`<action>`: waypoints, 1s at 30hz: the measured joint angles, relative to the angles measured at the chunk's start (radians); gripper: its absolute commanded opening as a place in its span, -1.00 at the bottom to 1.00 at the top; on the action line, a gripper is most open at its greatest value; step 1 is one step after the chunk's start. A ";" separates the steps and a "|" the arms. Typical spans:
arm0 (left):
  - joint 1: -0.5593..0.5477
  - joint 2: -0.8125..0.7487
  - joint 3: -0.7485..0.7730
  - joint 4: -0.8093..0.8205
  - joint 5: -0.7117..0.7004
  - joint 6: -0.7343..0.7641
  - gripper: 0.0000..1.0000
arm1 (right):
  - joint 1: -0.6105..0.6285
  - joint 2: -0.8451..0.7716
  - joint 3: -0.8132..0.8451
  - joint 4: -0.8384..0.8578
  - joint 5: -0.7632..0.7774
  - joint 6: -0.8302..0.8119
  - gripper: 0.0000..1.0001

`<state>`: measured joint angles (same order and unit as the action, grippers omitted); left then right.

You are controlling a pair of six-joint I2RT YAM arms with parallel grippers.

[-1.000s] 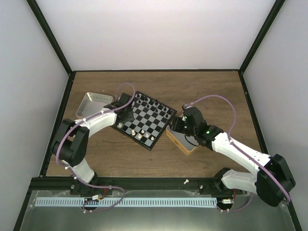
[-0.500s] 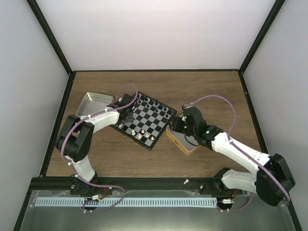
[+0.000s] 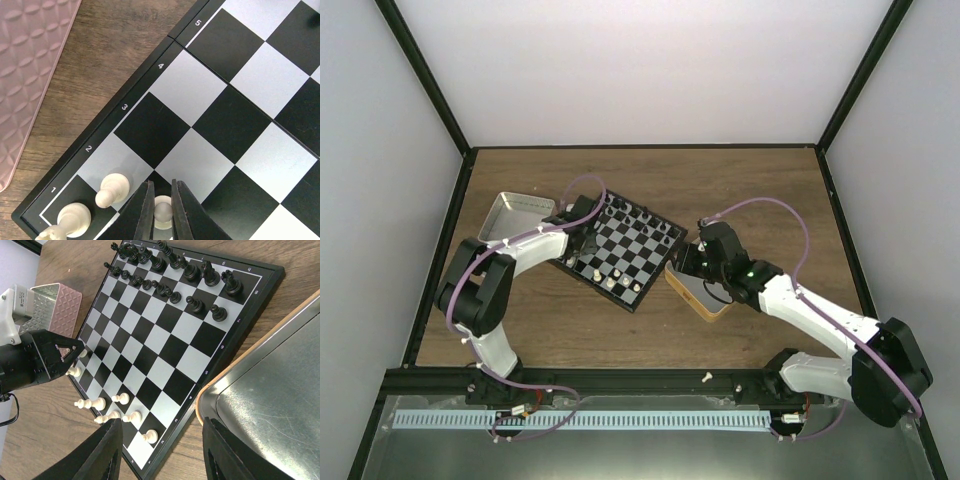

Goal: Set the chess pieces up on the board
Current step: Place the chess piece on the chessboard.

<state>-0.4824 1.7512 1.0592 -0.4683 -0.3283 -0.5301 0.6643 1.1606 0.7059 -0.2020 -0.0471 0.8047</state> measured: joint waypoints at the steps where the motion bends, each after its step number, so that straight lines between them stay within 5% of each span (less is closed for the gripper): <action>1: 0.000 0.000 -0.001 0.000 0.000 0.000 -0.75 | 0.000 0.000 0.000 0.000 0.000 0.000 -0.09; 24: 0.000 -0.021 -0.001 -0.039 0.016 0.011 -0.61 | 0.000 0.000 0.000 0.000 0.000 0.000 -0.09; 30: -0.002 -0.128 -0.001 -0.061 0.054 0.031 -0.34 | 0.000 -0.014 0.000 -0.031 0.041 0.000 -0.08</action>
<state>-0.4847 1.6234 1.0584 -0.5289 -0.2741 -0.4992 0.6643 1.1465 0.7059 -0.2329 -0.0063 0.8047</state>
